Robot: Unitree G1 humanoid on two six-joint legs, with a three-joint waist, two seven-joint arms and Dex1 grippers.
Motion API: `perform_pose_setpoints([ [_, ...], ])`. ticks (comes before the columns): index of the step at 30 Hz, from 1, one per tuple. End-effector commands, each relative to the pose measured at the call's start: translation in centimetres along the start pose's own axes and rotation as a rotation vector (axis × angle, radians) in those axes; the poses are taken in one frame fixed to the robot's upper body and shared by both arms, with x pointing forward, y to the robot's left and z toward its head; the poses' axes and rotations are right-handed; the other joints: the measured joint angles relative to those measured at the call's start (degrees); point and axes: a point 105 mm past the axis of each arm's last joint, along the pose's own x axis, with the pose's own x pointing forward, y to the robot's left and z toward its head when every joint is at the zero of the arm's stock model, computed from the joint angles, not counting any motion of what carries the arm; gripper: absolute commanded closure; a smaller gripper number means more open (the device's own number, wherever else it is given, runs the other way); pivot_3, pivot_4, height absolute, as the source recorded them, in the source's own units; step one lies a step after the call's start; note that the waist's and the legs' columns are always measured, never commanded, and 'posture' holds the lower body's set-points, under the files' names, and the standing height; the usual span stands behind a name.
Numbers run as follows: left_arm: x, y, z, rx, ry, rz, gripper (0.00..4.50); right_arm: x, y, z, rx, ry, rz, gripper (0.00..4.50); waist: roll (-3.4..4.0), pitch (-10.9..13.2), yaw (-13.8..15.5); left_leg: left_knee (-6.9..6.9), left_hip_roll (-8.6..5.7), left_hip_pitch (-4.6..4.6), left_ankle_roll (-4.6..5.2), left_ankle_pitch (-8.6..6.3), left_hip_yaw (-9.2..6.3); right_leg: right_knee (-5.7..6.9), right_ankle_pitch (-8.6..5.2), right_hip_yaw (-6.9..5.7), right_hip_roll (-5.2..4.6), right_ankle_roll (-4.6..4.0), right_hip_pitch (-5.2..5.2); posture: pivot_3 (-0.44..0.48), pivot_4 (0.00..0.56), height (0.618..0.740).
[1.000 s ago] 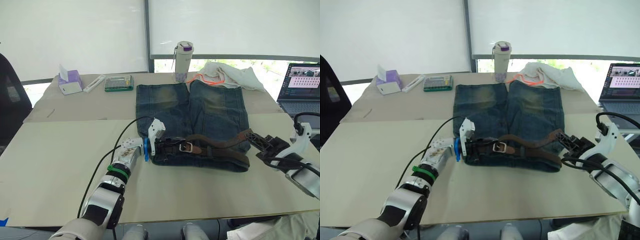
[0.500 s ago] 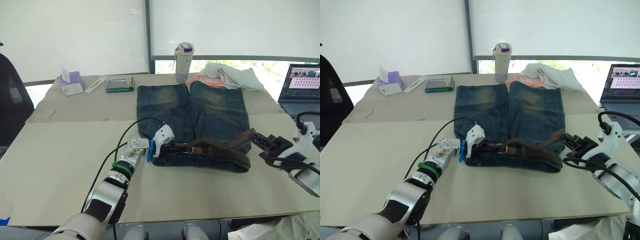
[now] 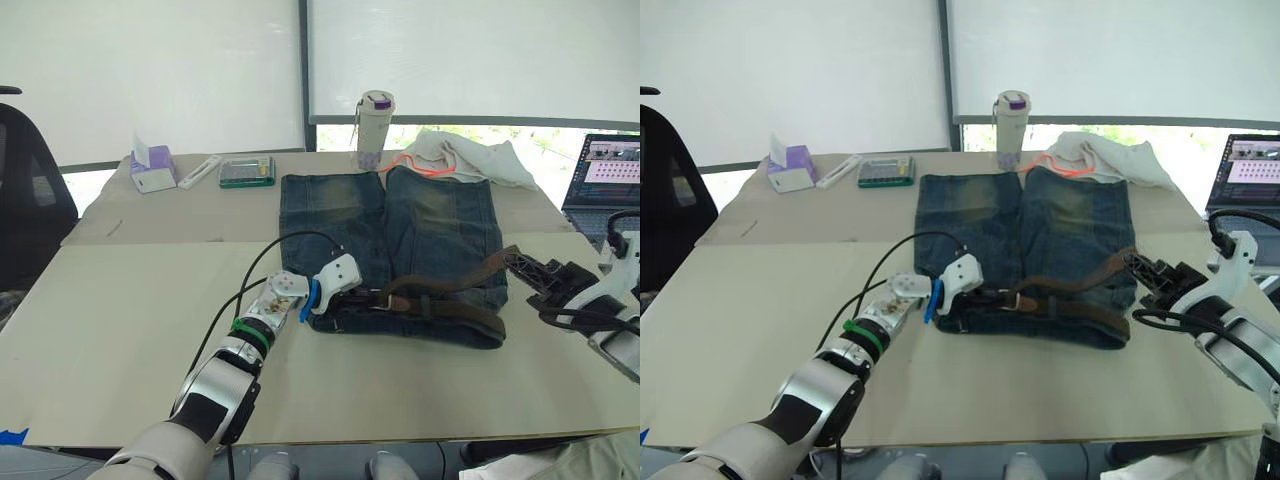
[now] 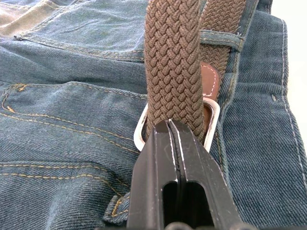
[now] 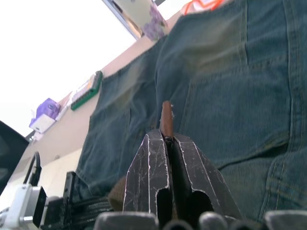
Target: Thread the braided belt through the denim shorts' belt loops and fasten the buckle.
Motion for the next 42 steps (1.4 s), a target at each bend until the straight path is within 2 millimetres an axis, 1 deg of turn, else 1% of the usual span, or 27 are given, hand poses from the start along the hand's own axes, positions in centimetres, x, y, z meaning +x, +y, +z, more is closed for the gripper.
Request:
perform_pose_setpoints([
  [1, -0.7, -2.2, -5.6, -0.12, 0.185, -0.032, 4.49, -1.3, 1.5, 4.0, 0.011, -0.158, 0.083, 4.5, -0.01, 0.0, 0.04, 0.0, 0.0, 0.0, 0.01, -0.01, -0.01, 0.0, 0.0, 0.0, 0.0, 0.0, 0.01, 0.0, 0.15, 0.74],
  [2, -0.8, -2.2, -5.8, -0.124, 0.185, -0.03, 4.49, -1.5, 1.5, 4.4, 0.009, -0.17, 0.092, 4.5, 0.0, 0.0, 0.05, 0.0, 0.0, 0.0, 0.01, 0.0, -0.02, 0.0, 0.0, -0.01, 0.0, 0.0, 0.01, 0.0, 0.15, 0.74],
  [6, -1.5, -2.1, -6.7, -0.174, 0.19, 0.007, 4.49, -2.3, 0.6, 5.3, -0.028, -0.186, 0.06, 4.5, -0.01, 0.0, 0.03, 0.03, -0.04, -0.01, 0.03, -0.01, -0.01, 0.01, 0.0, 0.0, -0.04, 0.0, 0.01, 0.0, 0.15, 0.74],
  [8, -1.6, -2.2, -7.0, -0.18, 0.192, 0.014, 4.49, -2.4, 0.9, 5.6, -0.026, -0.193, 0.079, 4.5, -0.01, 0.0, 0.01, 0.03, -0.04, -0.01, 0.05, -0.03, -0.02, 0.0, -0.01, -0.01, -0.03, 0.01, 0.01, 0.0, 0.15, 0.74],
  [10, -1.7, -2.1, -7.0, -0.193, 0.176, 0.031, 4.49, -2.2, 1.5, 5.4, -0.027, -0.187, 0.103, 4.5, -0.01, 0.0, -0.03, 0.03, -0.03, -0.01, 0.06, -0.03, -0.01, 0.0, -0.01, 0.0, -0.03, 0.01, 0.01, 0.0, 0.15, 0.74],
  [15, -2.2, 0.7, -4.5, -0.328, -0.005, 0.181, 4.49, -0.9, 2.8, 3.7, -0.029, -0.129, 0.152, 4.5, 0.03, -0.01, -0.25, 0.02, -0.01, -0.01, 0.1, -0.06, -0.02, 0.0, -0.03, 0.0, -0.01, 0.05, 0.01, 0.0, 0.15, 0.74],
  [18, -3.1, 2.2, -3.0, -0.377, -0.105, 0.236, 4.49, -0.2, 3.5, 2.9, -0.013, -0.107, 0.183, 4.5, 0.04, -0.01, -0.78, 0.0, 0.03, -0.01, 0.13, -0.07, -0.02, 0.01, -0.04, 0.0, 0.02, 0.06, -0.03, 0.0, 0.15, 0.74],
  [21, -3.9, 3.0, -2.0, -0.39, -0.164, 0.268, 4.49, 0.4, 4.1, 1.7, -0.009, -0.072, 0.205, 4.5, 0.06, -0.02, -1.41, -0.06, 0.06, -0.01, 0.13, -0.08, -0.04, 0.01, -0.04, -0.01, 0.05, 0.05, -0.05, 0.0, 0.15, 0.74],
  [23, -4.4, 3.3, -1.3, -0.383, -0.198, 0.277, 4.49, 0.7, 4.4, 1.3, 0.005, -0.067, 0.217, 4.5, 0.07, -0.02, -1.55, -0.07, 0.07, 0.0, 0.13, -0.08, -0.03, 0.03, -0.03, 0.0, 0.06, 0.03, -0.14, 0.0, 0.15, 0.74],
  [26, -5.4, 4.1, 0.7, -0.363, -0.283, 0.308, 4.49, 1.2, 5.3, 0.6, 0.044, -0.064, 0.25, 4.5, 0.13, -0.04, -1.63, -0.07, 0.1, 0.0, 0.13, -0.08, -0.03, 0.04, 0.0, 0.02, 0.07, -0.04, -0.2, 0.0, 0.15, 0.74],
  [28, -5.8, 4.2, 2.0, -0.351, -0.332, 0.305, 4.49, 1.7, 5.9, 0.0, 0.065, -0.054, 0.264, 4.5, 0.28, -0.13, -1.61, -0.03, 0.11, 0.01, 0.12, -0.07, -0.05, 0.07, 0.07, 0.02, 0.08, -0.14, -0.42, 0.0, 0.15, 0.74],
  [30, -6.0, 3.7, 3.4, -0.308, -0.366, 0.278, 4.49, 2.3, 6.5, -0.8, 0.099, -0.04, 0.277, 4.5, 0.38, -0.19, -1.45, -0.01, 0.1, -0.1, 0.12, -0.06, -0.04, 0.12, 0.21, 0.04, 0.08, -0.37, -0.59, 0.0, 0.15, 0.74],
  [32, -6.2, 3.1, 5.2, -0.263, -0.407, 0.245, 4.49, 3.0, 7.3, -1.6, 0.156, -0.034, 0.287, 4.5, 0.37, -0.18, -1.42, -0.01, 0.11, -0.14, 0.11, -0.06, -0.04, 0.12, 0.24, 0.04, 0.09, -0.42, -0.65, 0.0, 0.15, 0.74],
  [34, -6.7, 2.9, 7.1, -0.177, -0.451, 0.27, 4.49, 3.7, 8.2, -2.6, 0.239, -0.027, 0.296, 4.5, 0.36, -0.18, -1.36, -0.01, 0.11, -0.19, 0.11, -0.06, -0.04, 0.12, 0.28, 0.07, 0.06, -0.48, -0.75, 0.0, 0.15, 0.74],
  [36, -6.9, 2.9, 8.0, -0.067, -0.443, 0.317, 4.49, 4.3, 8.3, -3.4, 0.304, -0.025, 0.27, 4.5, 0.37, -0.19, -1.16, -0.01, 0.14, -0.25, 0.08, -0.04, -0.08, 0.14, 0.29, 0.07, 0.05, -0.5, -0.83, 0.0, 0.15, 0.74],
  [39, -7.2, 2.6, 9.4, -0.013, -0.485, 0.356, 4.49, 5.1, 8.4, -5.3, 0.353, 0.005, 0.228, 4.5, 0.39, -0.2, -1.08, 0.0, 0.12, -0.27, 0.06, -0.03, -0.06, 0.14, 0.31, 0.08, 0.05, -0.54, -0.86, 0.0, 0.15, 0.74],
  [42, -7.4, 2.3, 10.1, 0.039, -0.494, 0.391, 4.49, 5.6, 8.4, -5.7, 0.39, -0.005, 0.201, 4.5, 0.41, -0.21, -1.24, -0.01, 0.09, -0.27, 0.06, -0.03, -0.05, 0.14, 0.31, 0.09, 0.07, -0.54, -0.89, 0.0, 0.15, 0.74],
])
